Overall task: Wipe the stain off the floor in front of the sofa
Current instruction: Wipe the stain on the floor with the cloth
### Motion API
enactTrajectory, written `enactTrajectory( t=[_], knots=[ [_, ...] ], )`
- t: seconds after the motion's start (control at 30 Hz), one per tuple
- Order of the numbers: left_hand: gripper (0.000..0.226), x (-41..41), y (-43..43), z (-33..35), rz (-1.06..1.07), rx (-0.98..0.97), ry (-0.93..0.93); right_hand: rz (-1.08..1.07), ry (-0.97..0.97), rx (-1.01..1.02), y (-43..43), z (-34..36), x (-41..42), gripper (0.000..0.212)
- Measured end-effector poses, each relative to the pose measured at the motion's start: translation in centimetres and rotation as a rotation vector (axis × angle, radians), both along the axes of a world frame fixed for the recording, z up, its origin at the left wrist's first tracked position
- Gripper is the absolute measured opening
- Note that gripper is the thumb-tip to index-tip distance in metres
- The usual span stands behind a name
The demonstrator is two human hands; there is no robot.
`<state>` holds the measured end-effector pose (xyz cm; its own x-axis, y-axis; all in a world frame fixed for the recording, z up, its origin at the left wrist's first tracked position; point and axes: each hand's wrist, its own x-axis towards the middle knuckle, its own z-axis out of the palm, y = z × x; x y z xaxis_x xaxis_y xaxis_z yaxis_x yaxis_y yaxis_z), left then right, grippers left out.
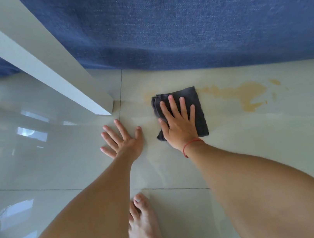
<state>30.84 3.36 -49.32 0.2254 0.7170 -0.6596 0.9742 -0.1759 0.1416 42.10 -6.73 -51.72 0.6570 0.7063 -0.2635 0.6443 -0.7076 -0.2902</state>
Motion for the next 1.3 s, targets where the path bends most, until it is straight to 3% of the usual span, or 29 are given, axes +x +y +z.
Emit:
enactTrajectory(
  t=[0.23, 0.4, 0.63, 0.8, 1.0, 1.3],
  knots=[
    [0.077, 0.3, 0.2, 0.7, 0.008, -0.044, 0.032, 0.297, -0.027, 0.011, -5.9, -0.2, -1.3, 0.054],
    [0.077, -0.2, 0.0, 0.5, 0.008, -0.027, -0.032, 0.117, -0.072, -0.039, -6.7, 0.0, 2.5, 0.054],
    [0.077, -0.3, 0.3, 0.2, -0.016, -0.025, -0.039, -0.082, -0.003, -0.064, -0.2, 0.4, 2.6, 0.056],
    [0.077, -0.2, 0.3, 0.2, -0.001, -0.018, -0.036, 0.071, 0.022, -0.012, 1.6, 0.5, 0.0, 0.056],
    [0.077, -0.3, 0.4, 0.4, -0.015, -0.04, -0.04, 0.318, -0.016, 0.02, -4.4, 0.0, -0.3, 0.054],
    [0.074, -0.5, 0.5, -0.3, -0.017, -0.018, -0.053, -0.075, -0.033, -0.04, -0.2, 0.1, 3.0, 0.054]
  ],
)
